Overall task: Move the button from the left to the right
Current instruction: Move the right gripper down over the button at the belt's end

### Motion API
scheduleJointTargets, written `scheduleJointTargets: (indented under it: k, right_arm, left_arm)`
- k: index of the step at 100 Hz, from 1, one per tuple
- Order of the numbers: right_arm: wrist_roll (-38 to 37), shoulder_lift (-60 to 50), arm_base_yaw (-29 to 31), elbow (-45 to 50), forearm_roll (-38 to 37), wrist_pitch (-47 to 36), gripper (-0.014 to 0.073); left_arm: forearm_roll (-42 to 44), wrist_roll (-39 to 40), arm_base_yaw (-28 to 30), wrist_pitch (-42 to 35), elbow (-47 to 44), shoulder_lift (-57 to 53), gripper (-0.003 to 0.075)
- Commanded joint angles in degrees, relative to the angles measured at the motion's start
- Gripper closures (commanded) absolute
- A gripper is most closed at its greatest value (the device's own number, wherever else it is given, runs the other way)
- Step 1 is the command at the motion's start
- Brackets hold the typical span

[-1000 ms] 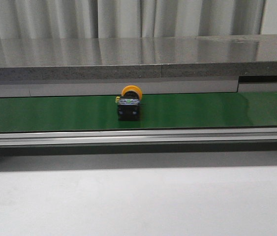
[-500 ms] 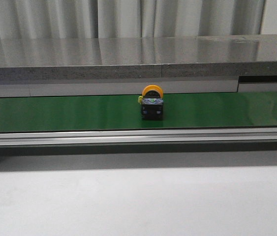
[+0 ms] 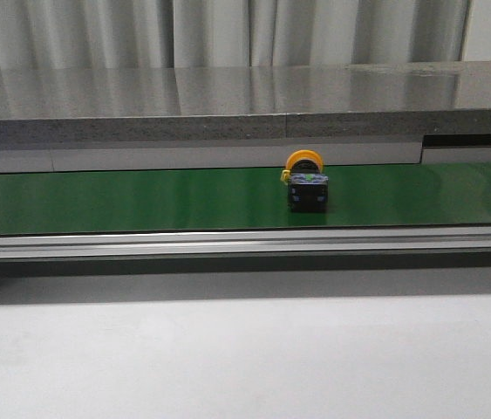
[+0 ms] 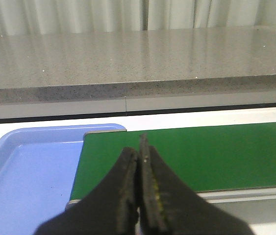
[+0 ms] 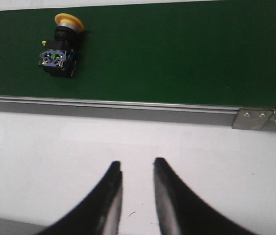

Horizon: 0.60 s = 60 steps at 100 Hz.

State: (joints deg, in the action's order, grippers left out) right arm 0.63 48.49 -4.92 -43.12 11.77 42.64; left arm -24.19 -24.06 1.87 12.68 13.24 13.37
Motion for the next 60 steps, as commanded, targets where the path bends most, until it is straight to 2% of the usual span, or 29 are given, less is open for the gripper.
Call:
scheduleJointTargets:
  k: [1, 9, 16, 39, 60]
  right_arm:
    - [0.13, -0.15, -0.15, -2.09, 0.88, -2.62, 0.0170]
    - [0.13, -0.15, -0.15, -2.09, 0.88, -3.10, 0.0022]
    - [0.13, -0.15, -0.15, -2.09, 1.22, -3.21, -0.0036]
    - [1.98, 2.32, -0.15, -3.11, 2.45, -4.72, -0.0042]
    - [8.84, 10.17, -0.15, -8.57, 4.81, -4.76, -0.0042]
  left_arm:
    - [-0.66, 0.04, -0.39, -3.81, 1.63, 0.41, 0.0741]
    - [-0.66, 0.04, -0.39, -3.81, 1.63, 0.41, 0.0741]
    - [-0.66, 0.04, -0.39, -3.81, 1.63, 0.41, 0.0741]
    - [-0.66, 0.04, -0.39, -3.81, 1.63, 0.41, 0.0741]
    - [-0.66, 0.04, -0.39, -3.81, 1.63, 0.41, 0.0741]
